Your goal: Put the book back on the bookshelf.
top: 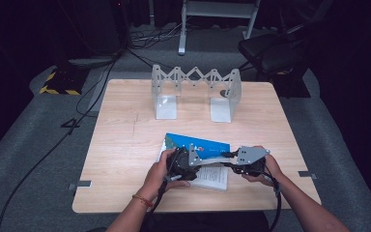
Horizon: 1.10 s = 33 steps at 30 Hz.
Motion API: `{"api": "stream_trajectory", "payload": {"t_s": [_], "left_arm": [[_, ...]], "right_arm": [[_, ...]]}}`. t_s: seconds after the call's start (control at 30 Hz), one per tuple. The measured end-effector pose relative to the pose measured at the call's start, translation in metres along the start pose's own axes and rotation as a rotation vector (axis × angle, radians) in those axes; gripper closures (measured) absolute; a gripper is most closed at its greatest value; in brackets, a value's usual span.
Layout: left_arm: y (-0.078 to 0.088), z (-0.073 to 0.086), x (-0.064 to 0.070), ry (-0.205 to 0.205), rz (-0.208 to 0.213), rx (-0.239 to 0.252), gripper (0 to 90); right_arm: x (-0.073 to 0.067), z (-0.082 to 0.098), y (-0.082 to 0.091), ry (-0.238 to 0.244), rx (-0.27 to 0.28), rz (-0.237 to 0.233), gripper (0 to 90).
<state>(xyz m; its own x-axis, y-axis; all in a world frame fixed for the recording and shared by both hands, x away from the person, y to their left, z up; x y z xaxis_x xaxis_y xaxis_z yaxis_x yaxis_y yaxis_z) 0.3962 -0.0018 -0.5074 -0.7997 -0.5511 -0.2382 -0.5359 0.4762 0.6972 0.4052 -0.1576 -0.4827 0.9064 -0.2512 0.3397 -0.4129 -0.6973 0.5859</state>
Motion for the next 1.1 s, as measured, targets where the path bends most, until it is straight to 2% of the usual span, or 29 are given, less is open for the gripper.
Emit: {"api": "stream_trajectory", "payload": {"t_s": [0.03,0.07,0.1,0.17,0.27,0.33,0.37,0.4,0.43,0.53,0.6,0.7,0.73,0.77,0.8,0.87,1.0,1.1], "left_arm": [[0.0,0.0,0.0,0.0,0.0,0.0,46.1],[0.001,-0.001,0.002,-0.02,-0.012,-0.002,46.1],[0.001,-0.002,0.004,-0.033,-0.01,0.002,54.3],[-0.001,-0.003,0.007,-0.042,-0.004,0.001,58.9],[-0.003,-0.005,0.011,-0.091,-0.016,0.003,65.7],[-0.002,-0.006,0.01,-0.103,-0.025,0.027,69.0],[-0.001,-0.005,0.009,-0.103,-0.03,0.059,70.9],[0.0,-0.004,0.007,-0.086,-0.016,0.08,71.7],[0.0,-0.003,0.006,-0.076,-0.006,0.093,72.1],[0.003,-0.003,0.003,-0.058,0.009,0.131,72.5],[0.005,-0.003,0.001,-0.04,0.024,0.15,72.9],[0.007,-0.003,0.0,-0.04,0.023,0.166,73.5],[0.008,-0.002,-0.001,-0.032,0.026,0.174,73.5],[0.009,-0.003,-0.002,-0.029,0.029,0.182,73.6],[0.01,-0.003,-0.003,-0.024,0.03,0.189,73.7],[0.013,-0.003,-0.006,-0.005,0.037,0.207,73.8],[0.02,-0.003,-0.014,0.038,0.041,0.246,74.2],[0.025,-0.002,-0.018,0.061,0.042,0.264,74.4]], "right_arm": [[0.0,0.0,0.0,0.0,-0.003,0.001,70.7],[0.0,0.0,0.0,0.0,-0.003,0.001,70.7],[0.0,-0.001,0.0,-0.003,-0.007,-0.001,70.5],[0.0,-0.001,-0.001,0.001,-0.013,-0.001,70.0],[0.0,-0.002,-0.002,-0.006,-0.02,-0.006,69.2],[0.001,-0.002,-0.002,-0.015,-0.023,-0.01,66.5],[0.002,-0.004,-0.002,-0.035,-0.01,-0.011,62.3],[0.005,-0.007,0.0,-0.089,0.027,-0.013,57.5],[0.009,-0.009,0.002,-0.114,0.045,-0.012,54.6],[0.02,-0.006,0.008,-0.126,0.07,0.024,42.6],[0.028,0.002,0.013,-0.146,0.081,0.045,42.5],[0.047,0.019,0.018,-0.22,0.088,0.082,41.4],[0.047,0.019,0.018,-0.22,0.088,0.082,41.4],[0.055,0.027,0.018,-0.247,0.079,0.111,41.0],[0.06,0.033,0.017,-0.283,0.079,0.118,40.5],[0.064,0.042,0.013,-0.31,0.055,0.107,39.4],[0.067,0.058,0.001,-0.3,-0.018,0.128,39.7],[0.069,0.066,-0.007,-0.332,-0.036,0.123,39.0]]}}
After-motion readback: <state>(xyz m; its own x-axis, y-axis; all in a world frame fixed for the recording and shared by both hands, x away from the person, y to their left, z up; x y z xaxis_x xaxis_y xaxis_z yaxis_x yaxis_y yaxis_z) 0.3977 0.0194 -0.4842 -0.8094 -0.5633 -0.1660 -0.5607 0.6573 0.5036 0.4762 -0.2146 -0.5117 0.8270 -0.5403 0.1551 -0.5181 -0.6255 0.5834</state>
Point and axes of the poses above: each handheld gripper's, and its own axes: y roughly backward along the jaws, z roughly out of its underside, x roughly to its right, the point moved 8 cm from there along -y, roughly forward along the jaws, and after that the axes turned 1 degree about x, right-handed, at the moved point
